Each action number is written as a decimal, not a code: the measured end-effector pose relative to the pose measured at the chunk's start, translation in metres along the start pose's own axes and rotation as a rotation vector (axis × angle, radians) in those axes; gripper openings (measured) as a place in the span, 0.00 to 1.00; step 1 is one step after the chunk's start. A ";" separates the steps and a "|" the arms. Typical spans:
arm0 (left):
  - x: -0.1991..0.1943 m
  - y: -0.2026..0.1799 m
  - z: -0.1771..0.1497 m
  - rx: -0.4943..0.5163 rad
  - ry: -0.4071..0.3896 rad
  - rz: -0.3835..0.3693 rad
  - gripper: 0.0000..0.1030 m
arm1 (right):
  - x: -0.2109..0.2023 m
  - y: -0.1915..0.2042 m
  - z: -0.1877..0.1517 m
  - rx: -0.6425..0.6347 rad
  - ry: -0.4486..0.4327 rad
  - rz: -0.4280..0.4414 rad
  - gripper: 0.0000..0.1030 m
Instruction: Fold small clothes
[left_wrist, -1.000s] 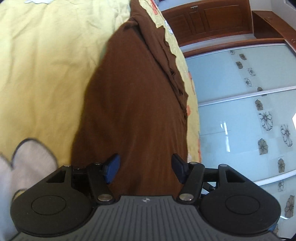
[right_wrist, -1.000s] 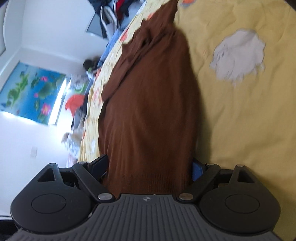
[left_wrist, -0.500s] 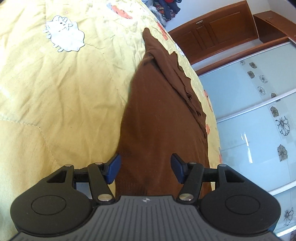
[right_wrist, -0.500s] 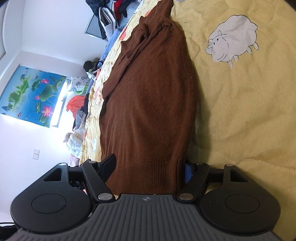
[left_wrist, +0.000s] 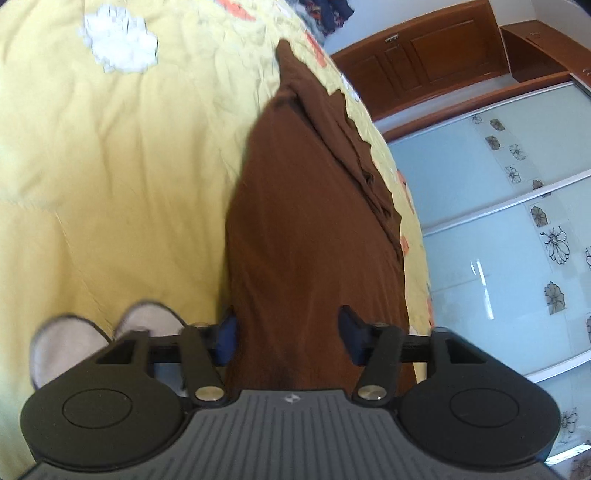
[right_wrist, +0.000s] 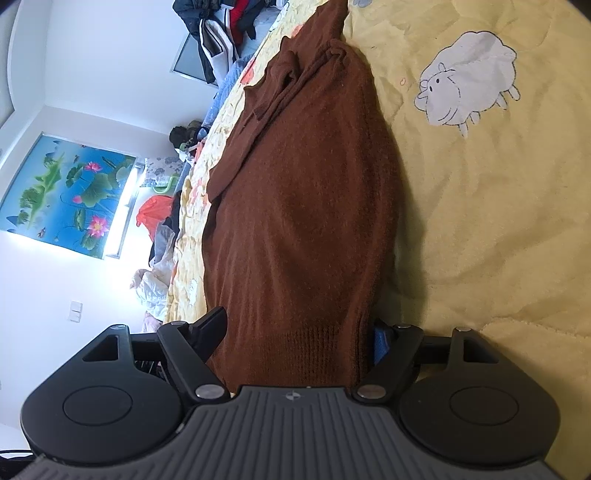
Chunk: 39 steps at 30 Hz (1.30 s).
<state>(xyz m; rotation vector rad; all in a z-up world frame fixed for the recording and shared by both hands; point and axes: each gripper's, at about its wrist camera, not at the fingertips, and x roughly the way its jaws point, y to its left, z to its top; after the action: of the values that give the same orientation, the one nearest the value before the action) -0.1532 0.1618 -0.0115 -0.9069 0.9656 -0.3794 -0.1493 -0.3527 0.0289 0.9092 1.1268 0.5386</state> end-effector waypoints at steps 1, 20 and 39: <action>0.004 0.001 -0.002 -0.006 0.030 0.006 0.21 | 0.000 0.000 0.000 -0.002 -0.001 0.001 0.70; -0.022 0.002 -0.017 0.063 0.063 0.094 0.08 | -0.028 -0.031 -0.011 0.035 0.002 -0.063 0.20; -0.020 -0.024 -0.016 0.221 0.057 0.260 0.04 | -0.022 0.000 -0.006 -0.090 0.079 -0.136 0.12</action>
<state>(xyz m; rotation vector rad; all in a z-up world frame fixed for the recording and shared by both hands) -0.1753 0.1526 0.0141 -0.5641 1.0566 -0.2842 -0.1632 -0.3674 0.0400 0.7326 1.2162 0.5126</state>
